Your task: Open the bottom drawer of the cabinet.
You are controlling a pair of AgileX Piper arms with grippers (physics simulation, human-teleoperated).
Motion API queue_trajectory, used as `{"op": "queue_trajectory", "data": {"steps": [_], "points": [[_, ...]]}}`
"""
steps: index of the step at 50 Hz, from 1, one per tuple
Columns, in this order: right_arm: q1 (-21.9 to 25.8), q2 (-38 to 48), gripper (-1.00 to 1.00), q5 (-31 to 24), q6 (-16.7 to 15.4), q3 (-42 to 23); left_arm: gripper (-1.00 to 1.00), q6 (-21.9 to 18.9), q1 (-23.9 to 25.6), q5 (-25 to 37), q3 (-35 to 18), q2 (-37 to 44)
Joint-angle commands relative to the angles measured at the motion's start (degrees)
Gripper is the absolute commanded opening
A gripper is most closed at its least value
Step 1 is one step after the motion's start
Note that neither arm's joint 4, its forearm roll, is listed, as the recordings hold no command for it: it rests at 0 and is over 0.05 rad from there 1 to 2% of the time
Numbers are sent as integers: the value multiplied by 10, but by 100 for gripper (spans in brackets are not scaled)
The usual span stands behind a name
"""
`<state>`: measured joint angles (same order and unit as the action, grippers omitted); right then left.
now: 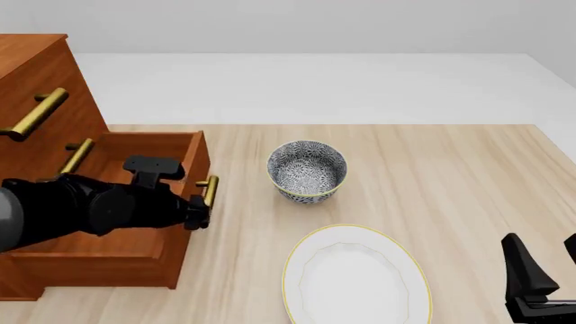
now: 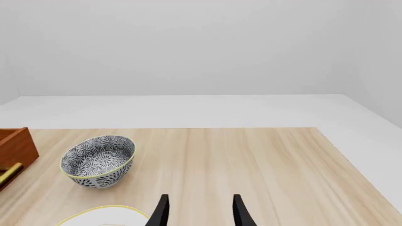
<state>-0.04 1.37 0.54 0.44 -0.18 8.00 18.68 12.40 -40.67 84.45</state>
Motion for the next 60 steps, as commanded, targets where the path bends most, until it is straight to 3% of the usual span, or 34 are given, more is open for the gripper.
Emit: {"op": "queue_trajectory", "data": {"steps": [1,13,18,20,22,35,60], "points": [[0,1,100,0,0,0,100,-78,-16,25,-11,-54],[0,2,100,1,1,0,100,-107,-46,79,-2,-167],[0,3,100,2,2,0,100,-138,-61,91,24,-269],[0,3,100,2,2,0,100,-138,-61,91,24,-269],[0,0,100,0,0,0,100,-165,-76,104,36,-346],[0,0,100,0,0,0,100,-148,-77,185,22,-474],[0,0,100,0,0,0,100,-170,-108,301,-40,-688]]}}
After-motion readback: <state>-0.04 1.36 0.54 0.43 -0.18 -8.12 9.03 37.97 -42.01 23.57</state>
